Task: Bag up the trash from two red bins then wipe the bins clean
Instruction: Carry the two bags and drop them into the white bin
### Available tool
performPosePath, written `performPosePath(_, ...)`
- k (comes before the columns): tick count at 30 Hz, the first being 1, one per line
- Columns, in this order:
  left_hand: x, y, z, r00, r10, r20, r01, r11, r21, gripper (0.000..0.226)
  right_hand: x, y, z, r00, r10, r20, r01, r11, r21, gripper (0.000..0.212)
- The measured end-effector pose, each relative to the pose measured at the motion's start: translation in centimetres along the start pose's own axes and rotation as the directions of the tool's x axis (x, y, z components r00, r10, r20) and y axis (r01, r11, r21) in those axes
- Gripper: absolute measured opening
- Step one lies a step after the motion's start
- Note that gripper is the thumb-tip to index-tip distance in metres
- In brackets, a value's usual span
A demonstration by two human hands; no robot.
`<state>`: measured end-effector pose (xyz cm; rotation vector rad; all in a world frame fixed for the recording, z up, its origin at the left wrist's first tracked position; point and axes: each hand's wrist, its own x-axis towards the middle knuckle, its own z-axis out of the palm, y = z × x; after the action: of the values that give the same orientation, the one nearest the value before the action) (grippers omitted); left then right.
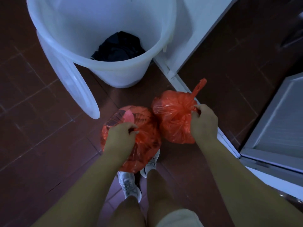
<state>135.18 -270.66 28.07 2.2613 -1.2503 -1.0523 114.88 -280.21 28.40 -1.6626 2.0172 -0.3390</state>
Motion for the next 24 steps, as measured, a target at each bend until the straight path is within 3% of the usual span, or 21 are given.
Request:
performPosePath(8,-7.8,4.0,-6.8,0.978,0.166,-0.128,-0.181,0.977,-0.116,0.014,-7.6,-3.8,-7.5,0.973,0.046,-0.228,-0.005,0.985,0.175,0.022)
performPosePath(14,-11.0,9.4,-13.7,0.937,0.282,-0.208,-0.319,0.931,-0.176,0.012,-10.1,-10.1,-14.1,0.945,0.023,-0.327,0.111,0.915,0.387,0.017)
performPosePath(24,-13.3,17.0,-24.8,0.858,0.260,-0.442,-0.426,0.842,-0.331,0.015,-10.4,-21.5,-22.9,0.915,-0.101,-0.392,0.329,0.748,0.576,0.015)
